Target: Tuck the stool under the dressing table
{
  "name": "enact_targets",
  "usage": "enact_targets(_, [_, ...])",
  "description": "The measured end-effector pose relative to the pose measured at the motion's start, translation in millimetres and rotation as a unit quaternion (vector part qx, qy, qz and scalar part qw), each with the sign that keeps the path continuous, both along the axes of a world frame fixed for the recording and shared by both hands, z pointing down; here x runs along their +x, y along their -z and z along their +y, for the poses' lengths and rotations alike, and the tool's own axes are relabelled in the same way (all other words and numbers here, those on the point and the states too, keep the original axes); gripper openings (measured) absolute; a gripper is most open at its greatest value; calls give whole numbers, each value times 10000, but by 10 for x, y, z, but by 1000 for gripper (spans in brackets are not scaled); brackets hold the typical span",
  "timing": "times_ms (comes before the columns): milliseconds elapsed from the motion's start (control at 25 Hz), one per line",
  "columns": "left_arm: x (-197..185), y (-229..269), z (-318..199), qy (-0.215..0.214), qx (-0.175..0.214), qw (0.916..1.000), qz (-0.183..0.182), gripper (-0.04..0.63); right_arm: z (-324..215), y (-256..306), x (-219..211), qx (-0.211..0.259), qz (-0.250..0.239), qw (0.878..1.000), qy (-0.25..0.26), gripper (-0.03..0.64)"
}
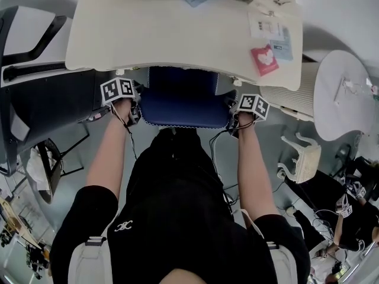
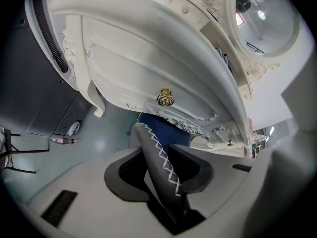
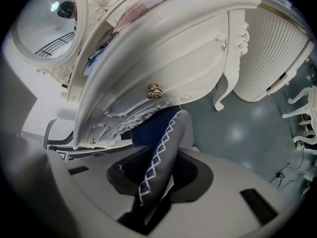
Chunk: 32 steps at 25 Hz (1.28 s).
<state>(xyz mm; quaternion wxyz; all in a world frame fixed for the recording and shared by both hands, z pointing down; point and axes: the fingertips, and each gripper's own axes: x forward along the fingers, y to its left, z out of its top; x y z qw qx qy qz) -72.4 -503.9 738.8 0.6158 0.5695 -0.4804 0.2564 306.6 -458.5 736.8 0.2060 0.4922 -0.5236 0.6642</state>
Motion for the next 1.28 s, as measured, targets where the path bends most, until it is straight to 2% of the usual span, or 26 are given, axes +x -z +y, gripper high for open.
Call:
enact_targets(160, [-1, -55, 77, -61, -2, 10000, -50, 126, 82, -54, 2, -35, 125, 9999, 96, 108])
enact_targets(360, [7, -80, 62, -75, -20, 10000, -13, 127, 60, -67, -5, 32, -18, 10000, 37, 110])
enact_targets(560, [-62, -113, 118, -269, -163, 9988, -369, 141, 84, -102, -23, 132, -163, 9997, -94, 160])
enact_targets(720, [-110, -69, 79, -265, -49, 9975, -660, 156, 53, -28, 104, 413, 387, 9983, -147, 191])
enact_targets(800, [-140, -17, 43, -394, 85, 9945, -969, 161, 33, 41, 167, 604, 795, 9950, -79, 199])
enact_targets(880, [-160, 86, -9, -748, 371, 9857, -1462, 164, -3, 152, 227, 866, 1198, 9890, -43, 199])
enact_targets(920, [-164, 171, -42, -1010, 616, 9769, -1780, 164, -27, 230, 260, 1046, 1394, 9847, -40, 198])
enact_targets(1000, [-166, 408, -133, -1472, 1276, 9509, -2404, 163, -78, 427, 343, 1482, 1801, 9724, -41, 195])
enact_targets(1040, [-158, 528, -172, -1610, 1586, 9388, -2601, 163, -102, 537, 385, 1712, 2000, 9647, -31, 191])
enact_targets(1120, [-116, 710, -193, -1753, 1987, 9253, -2712, 163, -147, 766, 443, 2182, 2342, 9474, 14, 133])
enact_targets(1200, [-50, 891, -198, -1770, 2327, 9196, -2626, 163, -185, 980, 439, 2651, 2552, 9298, 77, 45])
enact_targets(1280, [54, 1106, -205, -1700, 2687, 9171, -2404, 161, -220, 1178, 365, 3097, 2598, 9145, 176, 19])
